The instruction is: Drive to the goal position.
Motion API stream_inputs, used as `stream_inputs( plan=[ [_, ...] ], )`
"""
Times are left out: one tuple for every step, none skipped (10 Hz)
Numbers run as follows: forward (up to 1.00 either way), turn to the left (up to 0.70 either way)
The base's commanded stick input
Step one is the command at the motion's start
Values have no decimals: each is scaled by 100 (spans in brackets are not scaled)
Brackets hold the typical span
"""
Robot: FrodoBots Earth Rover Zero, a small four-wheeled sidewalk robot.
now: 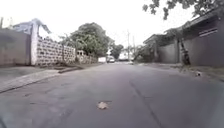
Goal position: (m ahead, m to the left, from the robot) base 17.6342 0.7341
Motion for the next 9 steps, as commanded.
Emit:
stream_inputs(
  plan=[
    [100, 7],
    [100, 7],
    [100, 7],
    [100, 7],
    [100, 7],
    [100, 7],
    [100, 7],
    [100, 7],
    [100, 7]
  ],
)
